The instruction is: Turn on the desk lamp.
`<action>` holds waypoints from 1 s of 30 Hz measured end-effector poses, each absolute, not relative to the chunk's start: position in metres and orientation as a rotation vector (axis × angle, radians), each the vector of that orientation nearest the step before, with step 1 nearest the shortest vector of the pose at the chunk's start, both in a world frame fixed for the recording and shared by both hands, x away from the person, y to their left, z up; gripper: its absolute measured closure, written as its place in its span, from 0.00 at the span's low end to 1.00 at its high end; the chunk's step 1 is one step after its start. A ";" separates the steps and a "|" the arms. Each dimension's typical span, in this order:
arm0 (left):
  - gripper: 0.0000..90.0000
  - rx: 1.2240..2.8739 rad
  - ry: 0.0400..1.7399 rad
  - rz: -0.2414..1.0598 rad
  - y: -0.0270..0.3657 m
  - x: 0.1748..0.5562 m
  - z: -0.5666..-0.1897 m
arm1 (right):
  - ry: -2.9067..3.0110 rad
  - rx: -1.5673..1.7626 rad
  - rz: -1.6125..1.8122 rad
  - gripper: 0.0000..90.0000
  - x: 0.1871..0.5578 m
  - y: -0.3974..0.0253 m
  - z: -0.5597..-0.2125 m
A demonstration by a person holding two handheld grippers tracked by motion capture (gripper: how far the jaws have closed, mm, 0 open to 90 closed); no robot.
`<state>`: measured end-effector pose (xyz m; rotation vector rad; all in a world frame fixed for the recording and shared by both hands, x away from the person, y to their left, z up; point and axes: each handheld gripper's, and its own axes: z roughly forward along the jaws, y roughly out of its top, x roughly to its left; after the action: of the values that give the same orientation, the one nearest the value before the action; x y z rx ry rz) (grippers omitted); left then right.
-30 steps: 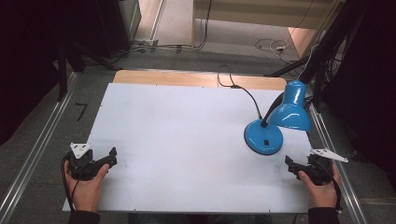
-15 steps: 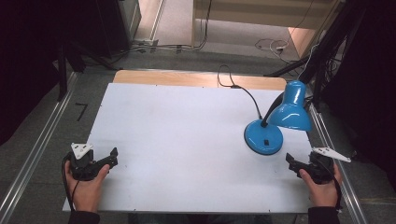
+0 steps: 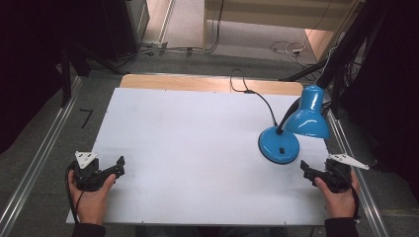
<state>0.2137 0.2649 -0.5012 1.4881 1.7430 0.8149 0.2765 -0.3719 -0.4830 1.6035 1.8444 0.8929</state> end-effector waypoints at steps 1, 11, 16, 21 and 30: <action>0.11 1.488 1.743 0.816 0.265 0.214 -0.501 | 1.851 1.599 0.888 0.05 0.277 -0.371 -0.483; 0.11 1.487 1.742 0.816 0.265 0.213 -0.501 | 1.862 1.573 0.900 0.06 0.280 -0.360 -0.481; 0.11 1.493 1.740 0.814 0.265 0.214 -0.502 | 1.860 1.569 0.900 0.06 0.281 -0.359 -0.481; 0.11 1.488 1.747 0.826 0.264 0.213 -0.501 | 1.850 1.550 0.902 0.09 0.282 -0.356 -0.481; 0.11 1.492 1.751 0.829 0.265 0.213 -0.502 | 1.861 1.532 0.926 0.10 0.287 -0.351 -0.480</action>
<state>0.2131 0.2646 -0.5018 1.4922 1.7510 0.8285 0.2867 -0.3505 -0.4803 1.5320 1.8608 0.9265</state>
